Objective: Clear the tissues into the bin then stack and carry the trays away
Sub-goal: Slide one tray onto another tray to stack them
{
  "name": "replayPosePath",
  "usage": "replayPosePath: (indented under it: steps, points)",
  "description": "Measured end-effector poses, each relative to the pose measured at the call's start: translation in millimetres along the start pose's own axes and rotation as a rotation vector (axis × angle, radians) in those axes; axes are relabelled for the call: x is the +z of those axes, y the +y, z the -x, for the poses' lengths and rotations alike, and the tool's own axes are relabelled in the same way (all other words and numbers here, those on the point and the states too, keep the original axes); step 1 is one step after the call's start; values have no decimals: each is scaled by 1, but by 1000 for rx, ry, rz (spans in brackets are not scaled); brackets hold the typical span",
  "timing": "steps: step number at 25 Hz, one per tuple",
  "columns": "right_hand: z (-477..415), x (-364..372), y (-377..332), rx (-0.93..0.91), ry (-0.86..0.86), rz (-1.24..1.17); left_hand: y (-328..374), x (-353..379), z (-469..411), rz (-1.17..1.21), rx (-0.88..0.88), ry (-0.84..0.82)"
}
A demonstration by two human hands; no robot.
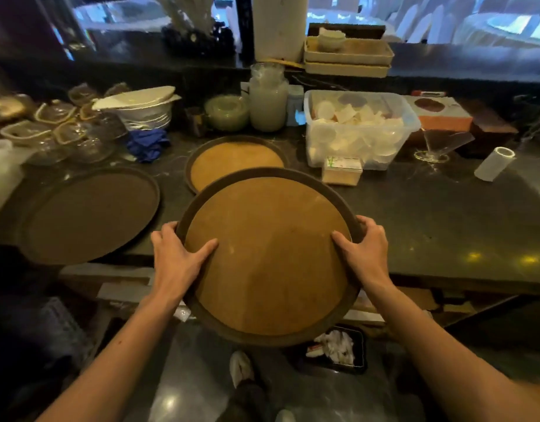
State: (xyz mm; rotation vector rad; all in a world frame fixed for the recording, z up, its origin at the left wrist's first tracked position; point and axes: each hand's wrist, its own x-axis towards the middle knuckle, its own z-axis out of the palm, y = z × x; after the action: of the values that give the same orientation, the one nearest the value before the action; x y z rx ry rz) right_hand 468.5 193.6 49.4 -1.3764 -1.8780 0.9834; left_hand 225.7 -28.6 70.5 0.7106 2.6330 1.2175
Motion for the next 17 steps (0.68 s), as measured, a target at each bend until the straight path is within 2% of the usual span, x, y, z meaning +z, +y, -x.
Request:
replayPosePath:
  steps: [8, 12, 17]
  points:
    - [81, 100, -90, -160, -224, -30, -101, -129, 44, -34, -171, 274]
    - [130, 161, -137, -228, -276, -15, -165, -194, 52, -20, -208, 356]
    - [193, 231, -187, -231, -297, 19, -233, -274, 49, 0, -236, 371]
